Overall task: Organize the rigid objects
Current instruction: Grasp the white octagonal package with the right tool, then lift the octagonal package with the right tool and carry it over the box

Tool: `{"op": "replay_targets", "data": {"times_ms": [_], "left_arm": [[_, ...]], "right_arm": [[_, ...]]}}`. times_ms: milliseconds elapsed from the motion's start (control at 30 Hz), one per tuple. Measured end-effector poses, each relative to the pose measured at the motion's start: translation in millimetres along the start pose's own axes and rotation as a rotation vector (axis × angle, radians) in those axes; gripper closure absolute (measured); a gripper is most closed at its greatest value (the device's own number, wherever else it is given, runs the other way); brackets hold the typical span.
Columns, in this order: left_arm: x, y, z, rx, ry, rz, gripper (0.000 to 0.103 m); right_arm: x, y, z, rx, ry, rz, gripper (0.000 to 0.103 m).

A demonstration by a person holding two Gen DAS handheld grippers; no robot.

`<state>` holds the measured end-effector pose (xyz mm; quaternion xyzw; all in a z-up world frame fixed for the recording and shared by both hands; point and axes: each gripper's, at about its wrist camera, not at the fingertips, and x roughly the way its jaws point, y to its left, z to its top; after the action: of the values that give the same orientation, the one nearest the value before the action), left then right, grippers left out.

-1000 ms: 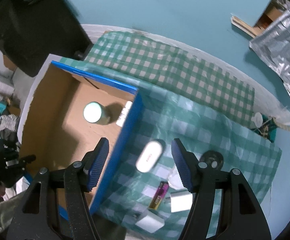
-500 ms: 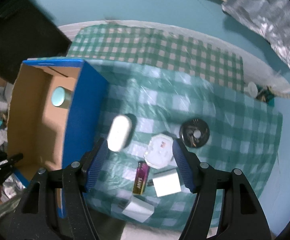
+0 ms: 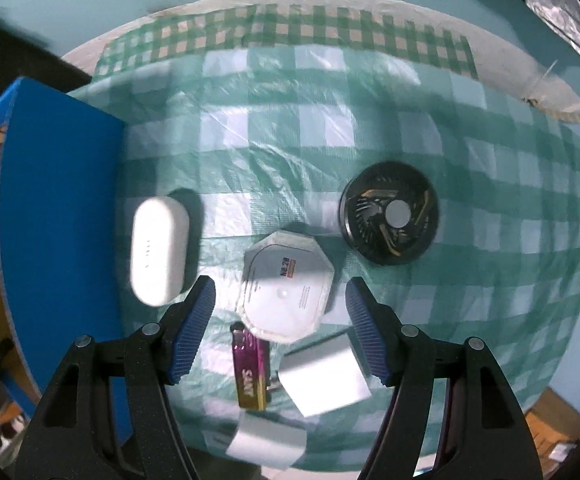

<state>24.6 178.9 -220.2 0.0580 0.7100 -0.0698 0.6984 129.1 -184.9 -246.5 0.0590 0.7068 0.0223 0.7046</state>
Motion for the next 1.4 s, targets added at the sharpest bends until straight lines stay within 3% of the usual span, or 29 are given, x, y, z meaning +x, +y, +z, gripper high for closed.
{"op": "replay_targets", "data": {"times_ms": [367,600,900,1400], "left_arm": [[-0.8,2.3,-0.9,0.004,0.002,0.001,0.098],[-0.9,3.1,-1.3,0.007,0.0,-0.002,0.098],[0.0,2.7,0.0,0.006,-0.001,-0.003,0.098],[1.9,1.2,-1.2,0.01,0.013,-0.003,0.098]], "right_arm": [[25.3,-4.3,1.3,0.059,0.01,-0.015,0.035],[28.8,1.1,2.7,0.049,0.016,-0.055,0.046],[30.2,3.9,0.0,0.02,0.013,-0.056,0.049],[-9.8,19.1,-14.7,-0.098,-0.041,-0.031,0.05]]}}
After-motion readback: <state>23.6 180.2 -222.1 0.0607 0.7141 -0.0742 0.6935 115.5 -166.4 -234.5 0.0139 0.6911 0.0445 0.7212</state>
